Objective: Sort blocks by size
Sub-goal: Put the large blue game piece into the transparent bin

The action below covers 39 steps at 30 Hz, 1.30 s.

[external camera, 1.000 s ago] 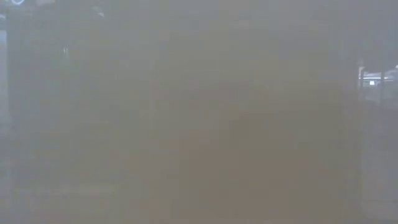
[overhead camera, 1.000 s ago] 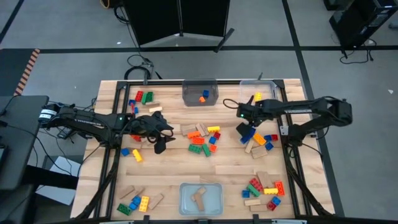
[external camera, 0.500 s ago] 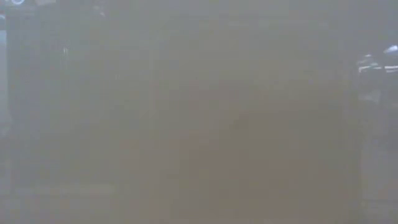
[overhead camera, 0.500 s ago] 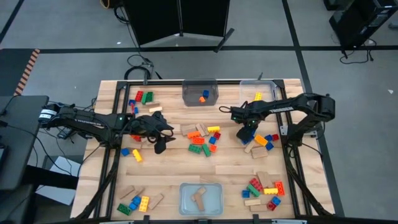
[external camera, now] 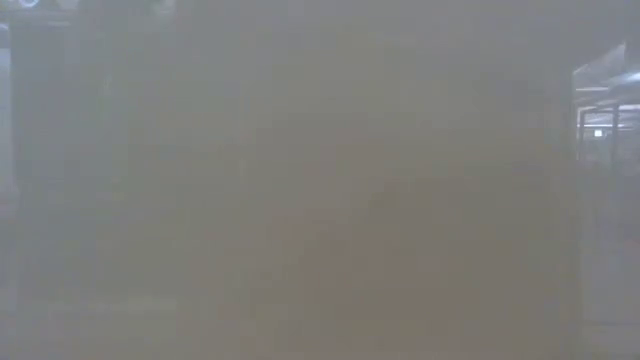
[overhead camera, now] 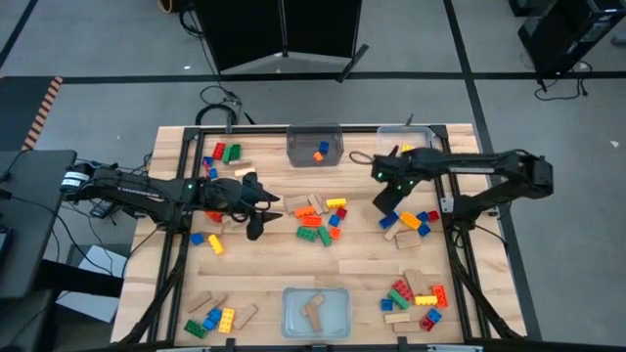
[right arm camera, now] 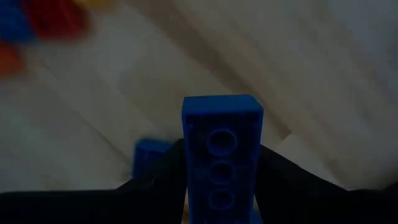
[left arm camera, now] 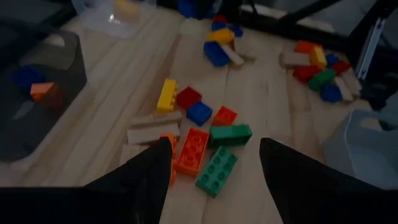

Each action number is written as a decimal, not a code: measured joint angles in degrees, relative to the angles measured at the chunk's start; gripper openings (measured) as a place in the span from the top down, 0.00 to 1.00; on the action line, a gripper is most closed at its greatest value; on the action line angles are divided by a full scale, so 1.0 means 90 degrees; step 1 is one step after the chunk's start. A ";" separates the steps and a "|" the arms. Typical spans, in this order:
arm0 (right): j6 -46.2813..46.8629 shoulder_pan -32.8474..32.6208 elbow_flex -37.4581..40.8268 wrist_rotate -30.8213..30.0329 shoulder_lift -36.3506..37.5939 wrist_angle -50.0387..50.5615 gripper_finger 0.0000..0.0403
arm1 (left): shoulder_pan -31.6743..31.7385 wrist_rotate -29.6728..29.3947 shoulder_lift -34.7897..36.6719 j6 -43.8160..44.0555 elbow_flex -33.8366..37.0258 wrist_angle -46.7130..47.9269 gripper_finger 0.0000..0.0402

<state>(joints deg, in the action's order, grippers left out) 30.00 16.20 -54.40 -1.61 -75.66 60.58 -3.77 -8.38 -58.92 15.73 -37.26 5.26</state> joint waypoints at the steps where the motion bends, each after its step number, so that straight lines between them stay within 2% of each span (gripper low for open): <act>1: 0.0021 0.0022 -0.0221 -0.0107 0.0116 0.0116 0.62 | 0.0000 0.0000 0.0000 0.0000 0.0000 -0.0034 0.38; 5: 0.0084 0.0407 -0.1109 -0.0852 0.0393 0.0343 0.62 | 0.0000 0.0000 -0.0002 0.0000 0.0000 -0.0123 0.38; 9: -0.0262 0.1329 -0.1637 -0.1230 0.0407 0.0346 0.62 | 0.0000 0.0000 -0.0002 0.0000 0.0000 -0.0128 0.38; 12: -0.0477 0.2318 -0.1630 -0.1078 0.0385 0.0136 0.62 | 0.0000 0.0000 -0.0002 0.0000 0.0000 -0.0132 0.38; 15: -0.0479 0.3321 -0.1510 -0.0611 0.0207 0.0085 0.62 | 0.0000 0.0000 -0.0002 0.0000 0.0000 -0.0131 0.38; 19: -0.0630 0.4119 -0.1408 -0.0078 -0.0348 -0.0031 0.62 | 0.0000 0.0000 -0.0002 0.0000 0.0000 -0.0127 0.38; 23: -0.0713 0.4197 -0.1396 0.0197 -0.1071 -0.0397 0.62 | 0.0000 0.0000 -0.0002 0.0000 0.0000 -0.0117 0.38; 32: -0.0531 0.4086 -0.1396 0.0215 -0.2407 -0.0652 0.62 | 0.0000 -0.0005 -0.0002 -0.0078 0.0000 -0.0063 0.38; 39: -0.0523 0.4086 -0.1396 0.0212 -0.2575 -0.0646 0.40 | 0.0000 -0.0005 -0.0002 -0.0070 0.0000 -0.0068 0.38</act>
<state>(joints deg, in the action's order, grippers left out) 25.30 52.97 -66.96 0.30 -98.84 54.76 -3.77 -8.43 -58.94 15.09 -37.26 4.64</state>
